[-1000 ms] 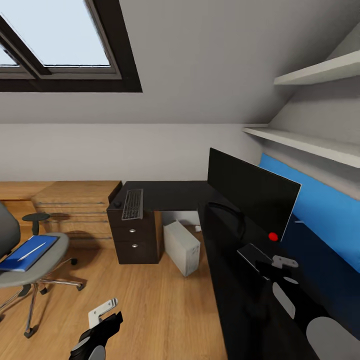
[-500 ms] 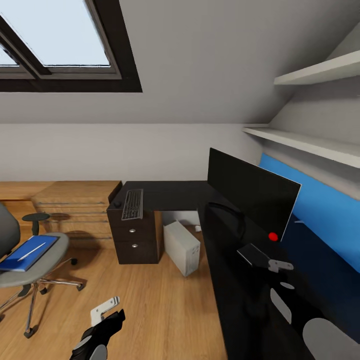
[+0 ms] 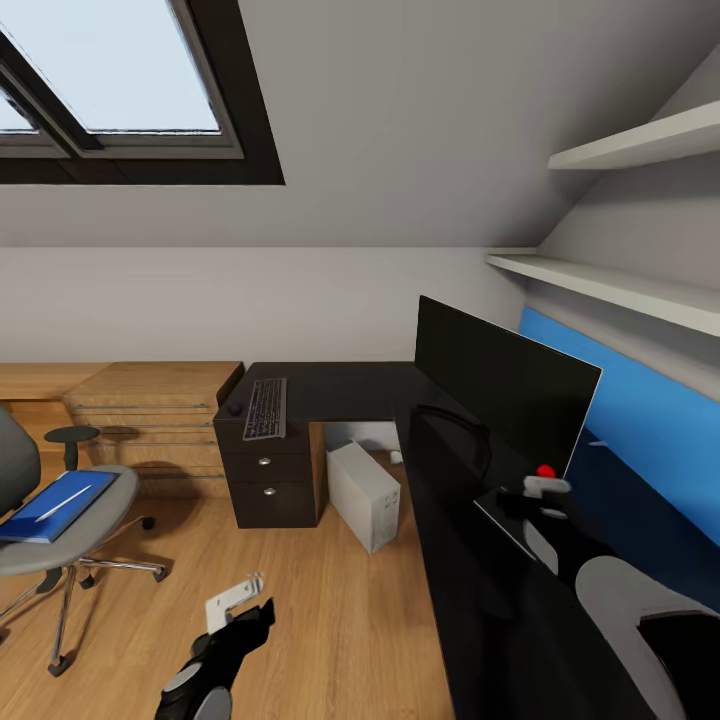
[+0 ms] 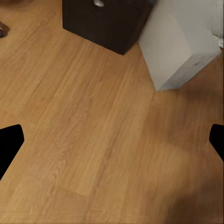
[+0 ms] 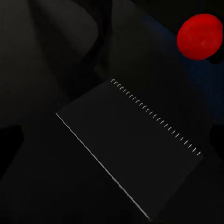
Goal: In the bedroom, organize the workspace by keeping the computer under the desk, ensuring the monitor is on the desk, placing the keyboard on the desk next to the monitor, placing the mouse on the desk next to the keyboard, moving the folder from the swivel chair onto the desk next to the mouse, stacking the notebook on top of the folder with the pen on top of the notebook, and positioning the swivel chair next to the desk.
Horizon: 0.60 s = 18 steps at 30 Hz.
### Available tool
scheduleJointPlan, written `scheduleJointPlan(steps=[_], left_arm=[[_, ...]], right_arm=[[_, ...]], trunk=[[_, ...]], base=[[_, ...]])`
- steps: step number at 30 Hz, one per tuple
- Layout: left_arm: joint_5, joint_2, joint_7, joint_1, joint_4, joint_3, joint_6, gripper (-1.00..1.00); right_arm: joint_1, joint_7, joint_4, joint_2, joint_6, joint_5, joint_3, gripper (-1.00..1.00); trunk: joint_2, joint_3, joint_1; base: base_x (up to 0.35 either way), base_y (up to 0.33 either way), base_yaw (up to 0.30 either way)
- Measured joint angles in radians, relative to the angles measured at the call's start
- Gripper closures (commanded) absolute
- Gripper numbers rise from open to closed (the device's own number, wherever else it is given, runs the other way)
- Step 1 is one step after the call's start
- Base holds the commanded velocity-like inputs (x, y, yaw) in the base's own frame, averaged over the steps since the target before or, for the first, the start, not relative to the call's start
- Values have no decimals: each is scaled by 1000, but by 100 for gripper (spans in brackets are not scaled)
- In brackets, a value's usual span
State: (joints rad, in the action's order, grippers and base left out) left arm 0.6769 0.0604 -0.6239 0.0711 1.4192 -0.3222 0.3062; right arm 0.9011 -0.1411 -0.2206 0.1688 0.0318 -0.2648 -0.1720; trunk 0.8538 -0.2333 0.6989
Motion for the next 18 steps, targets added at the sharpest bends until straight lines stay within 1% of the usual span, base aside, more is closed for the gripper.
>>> scheduleJointPlan(steps=[2, 8, 18], left_arm=[[0, 1, 0, 0, 35, -7, 2, -100], [1, 1, -1, 0, 91, -11, 6, -100], [1, 3, -3, 0, 106, -10, 7, -100]], right_arm=[[10, 0, 14, -6, 28, -9, 8, -100], [17, 1, 19, -10, 57, -22, 20, -100], [18, 3, 17, -9, 66, -25, 26, -100]], trunk=[[0, 0, 0], [0, 0, 0], [0, 0, 0]], base=[[0, 0, 0], [0, 0, 0], [0, 0, 0]])
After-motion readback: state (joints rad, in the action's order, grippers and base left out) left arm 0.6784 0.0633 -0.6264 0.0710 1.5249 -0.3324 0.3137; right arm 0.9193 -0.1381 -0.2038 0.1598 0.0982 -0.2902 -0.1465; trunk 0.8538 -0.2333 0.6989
